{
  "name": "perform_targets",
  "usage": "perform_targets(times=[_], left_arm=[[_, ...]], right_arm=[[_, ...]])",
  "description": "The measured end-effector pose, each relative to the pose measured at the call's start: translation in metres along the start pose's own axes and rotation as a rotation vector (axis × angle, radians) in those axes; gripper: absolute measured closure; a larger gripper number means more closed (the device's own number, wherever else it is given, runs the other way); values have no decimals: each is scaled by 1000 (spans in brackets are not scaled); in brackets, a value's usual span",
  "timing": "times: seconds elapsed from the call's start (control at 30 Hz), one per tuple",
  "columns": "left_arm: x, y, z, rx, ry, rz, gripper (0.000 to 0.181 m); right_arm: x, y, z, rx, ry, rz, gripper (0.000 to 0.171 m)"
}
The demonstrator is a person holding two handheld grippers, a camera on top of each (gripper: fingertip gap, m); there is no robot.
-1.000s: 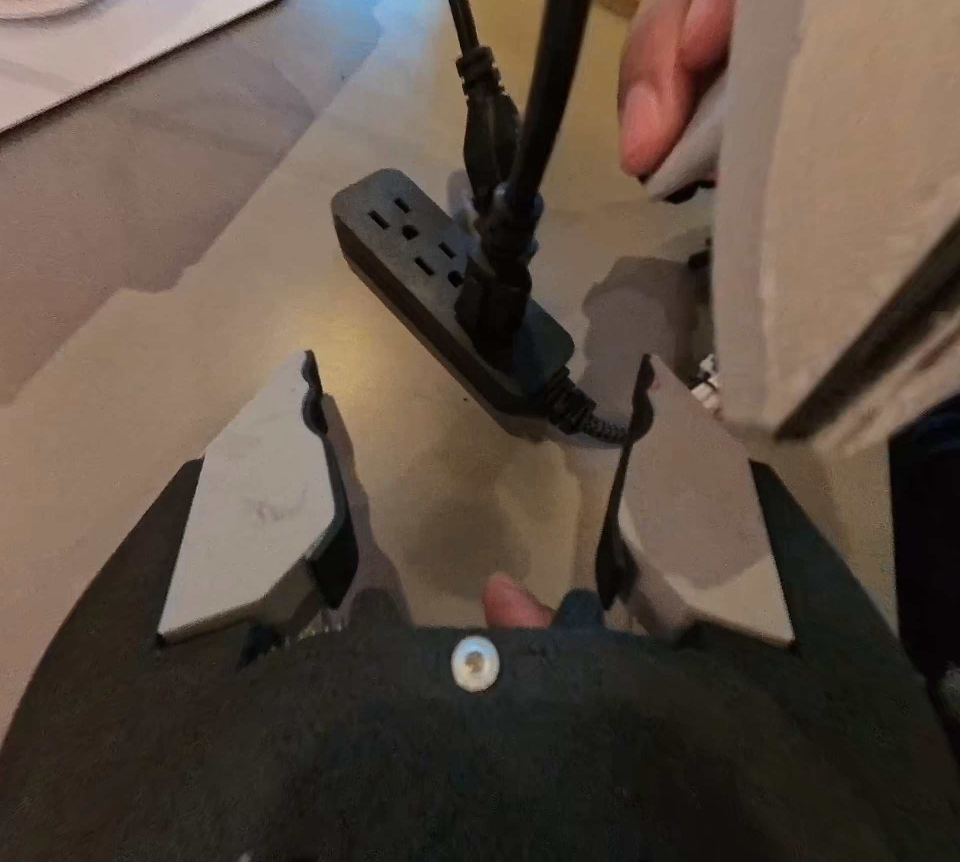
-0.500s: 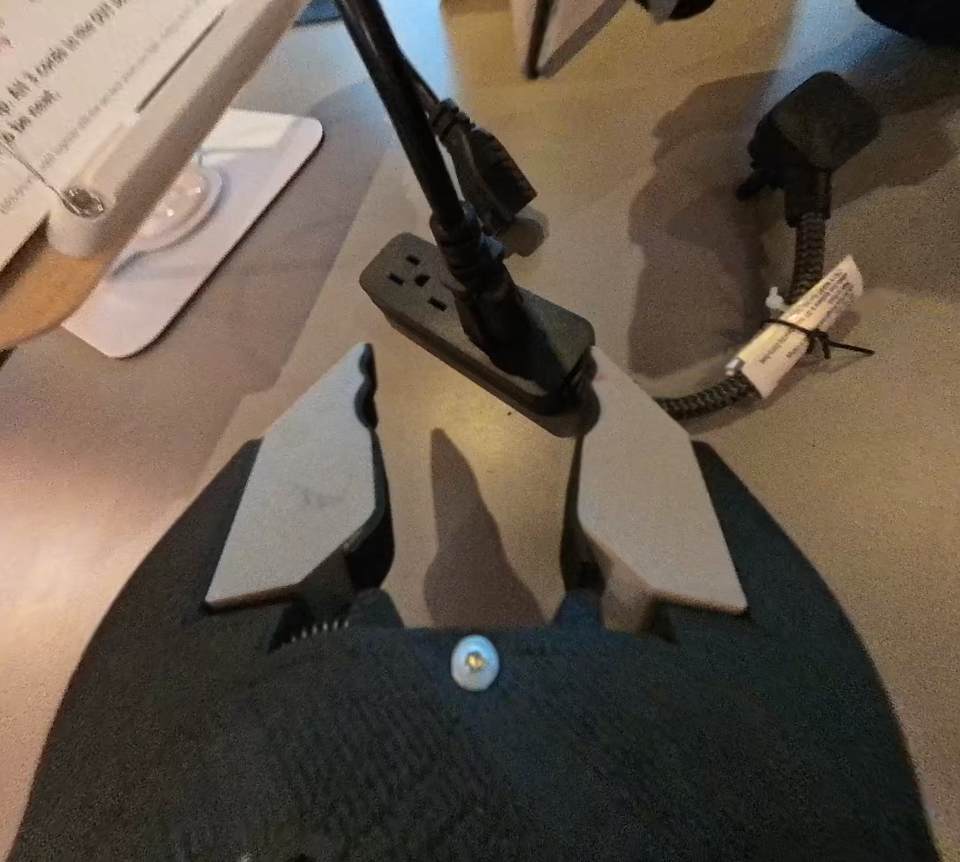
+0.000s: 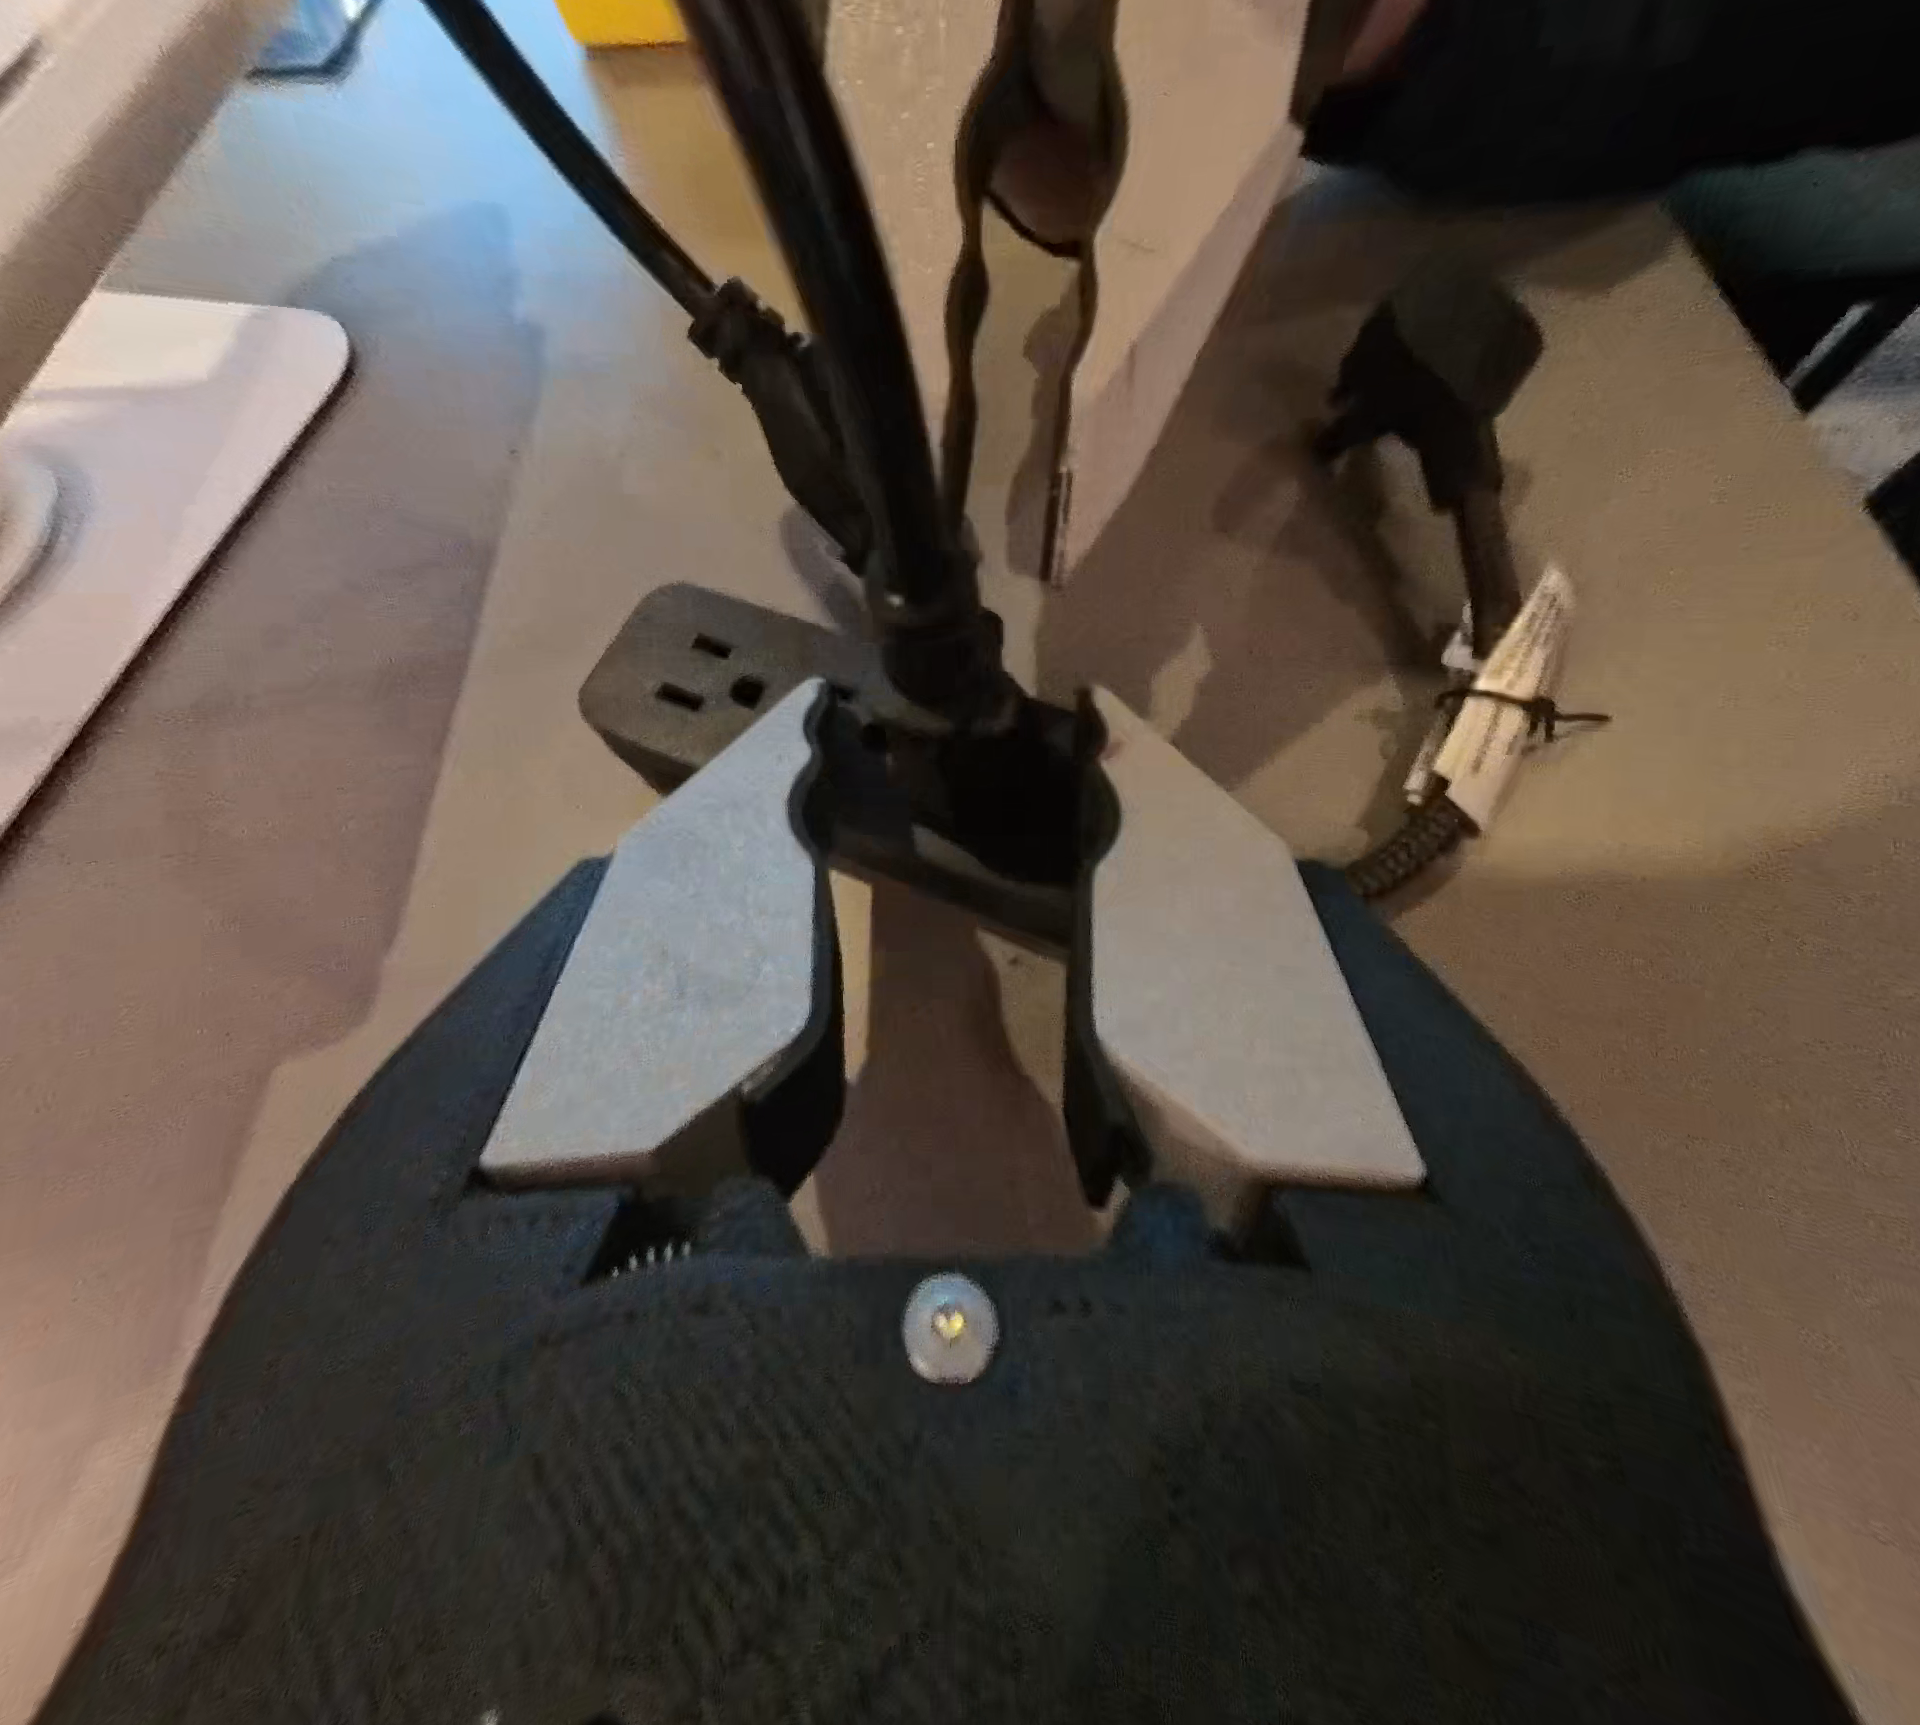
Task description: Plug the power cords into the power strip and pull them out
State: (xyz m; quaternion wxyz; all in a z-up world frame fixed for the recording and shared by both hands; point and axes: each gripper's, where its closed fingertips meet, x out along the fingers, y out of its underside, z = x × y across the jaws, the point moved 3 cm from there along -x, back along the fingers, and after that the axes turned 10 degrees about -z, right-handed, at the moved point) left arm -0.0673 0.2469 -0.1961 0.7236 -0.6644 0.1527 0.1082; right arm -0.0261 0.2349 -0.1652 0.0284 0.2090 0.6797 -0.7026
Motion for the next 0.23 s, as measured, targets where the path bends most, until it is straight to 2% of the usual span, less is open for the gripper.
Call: perform_targets(times=[0.07,0.17,0.2,0.23], left_arm=[[10,-1,-1,53,3,1,150],[12,-1,0,48,63,-18,151],[11,-1,0,35,82,-17,143],[10,0,2,22,74,-9,124]], right_arm=[[1,2,-1,-14,15,13,162],[2,4,-2,-25,25,23,166],[2,4,-2,-19,20,25,165],[3,5,-2,-16,17,30,165]])
